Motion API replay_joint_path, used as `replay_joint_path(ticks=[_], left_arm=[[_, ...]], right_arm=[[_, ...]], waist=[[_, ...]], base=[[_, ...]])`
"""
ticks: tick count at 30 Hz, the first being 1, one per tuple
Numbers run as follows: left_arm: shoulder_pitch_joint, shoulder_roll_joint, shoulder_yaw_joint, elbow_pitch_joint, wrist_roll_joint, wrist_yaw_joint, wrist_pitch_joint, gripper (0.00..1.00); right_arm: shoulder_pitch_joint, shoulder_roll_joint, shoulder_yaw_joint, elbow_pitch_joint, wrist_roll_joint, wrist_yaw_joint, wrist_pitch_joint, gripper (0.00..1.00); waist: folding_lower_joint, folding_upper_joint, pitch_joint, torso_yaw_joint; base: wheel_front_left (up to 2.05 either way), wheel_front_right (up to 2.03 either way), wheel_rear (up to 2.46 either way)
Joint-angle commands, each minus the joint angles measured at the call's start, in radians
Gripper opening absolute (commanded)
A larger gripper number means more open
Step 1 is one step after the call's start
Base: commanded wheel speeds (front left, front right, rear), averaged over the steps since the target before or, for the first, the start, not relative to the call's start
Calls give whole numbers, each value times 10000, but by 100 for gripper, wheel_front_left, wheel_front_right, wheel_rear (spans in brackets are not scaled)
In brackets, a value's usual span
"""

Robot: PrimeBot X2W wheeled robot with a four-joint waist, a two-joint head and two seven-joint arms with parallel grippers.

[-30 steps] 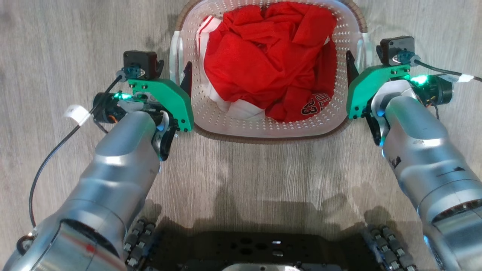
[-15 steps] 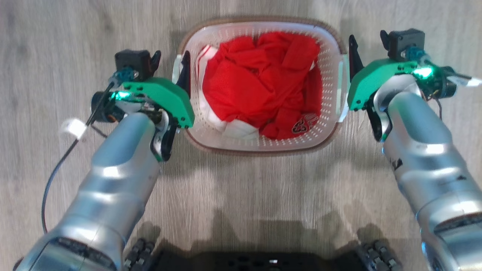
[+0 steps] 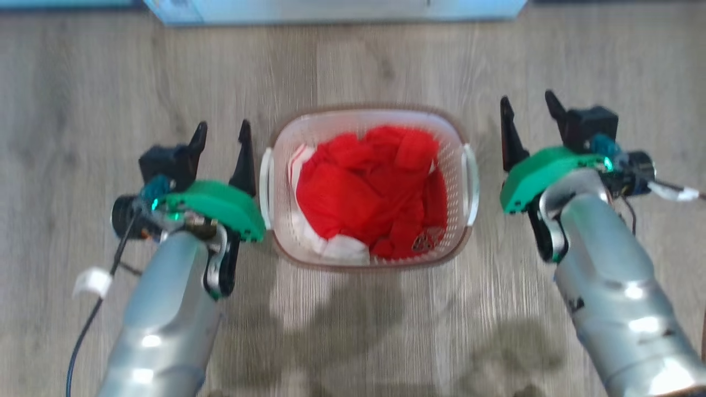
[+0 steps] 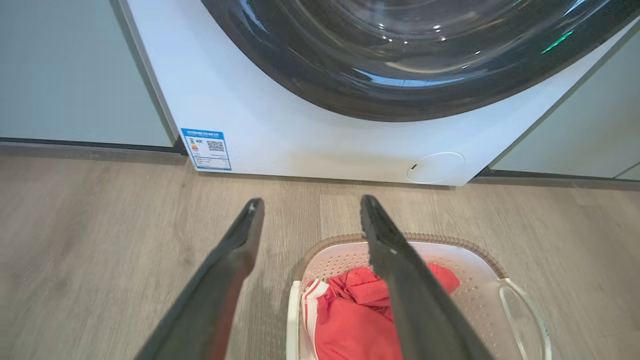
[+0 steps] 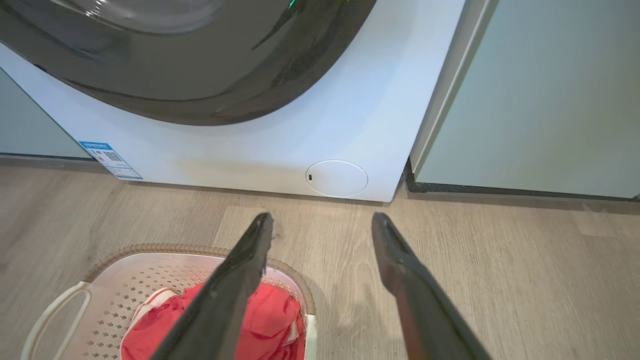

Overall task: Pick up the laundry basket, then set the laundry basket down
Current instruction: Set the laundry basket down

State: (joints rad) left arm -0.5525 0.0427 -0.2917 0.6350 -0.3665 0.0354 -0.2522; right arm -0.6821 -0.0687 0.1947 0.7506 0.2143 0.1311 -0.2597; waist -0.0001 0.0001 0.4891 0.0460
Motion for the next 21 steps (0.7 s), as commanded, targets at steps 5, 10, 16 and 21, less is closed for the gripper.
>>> replay_joint_path(ticks=[5, 10, 16, 21], left_arm=[[1307, 108, 985, -1490, 840, -163, -95, 100], [2294, 83, 1265, -2308, 1180, -281, -95, 100], [3288, 78, 1473, -3194, 1152, -154, -95, 100], [4093, 77, 1621, -3968, 1245, -57, -95, 100]], right_arm=[[1205, 185, 67, -1193, 93, -4, -20, 100], [2189, 185, 19, -1995, 178, -4, -20, 100], [3208, 185, -171, -2931, 177, -4, -20, 100], [3993, 185, -348, -3669, 152, -4, -20, 100]], waist=[[1, -1, -1642, -97], [1, -1, -2444, -122], [1, -1, -3141, -152], [1, -1, -3605, -144]], base=[[0, 0, 0], [0, 0, 0], [0, 0, 0], [0, 0, 0]])
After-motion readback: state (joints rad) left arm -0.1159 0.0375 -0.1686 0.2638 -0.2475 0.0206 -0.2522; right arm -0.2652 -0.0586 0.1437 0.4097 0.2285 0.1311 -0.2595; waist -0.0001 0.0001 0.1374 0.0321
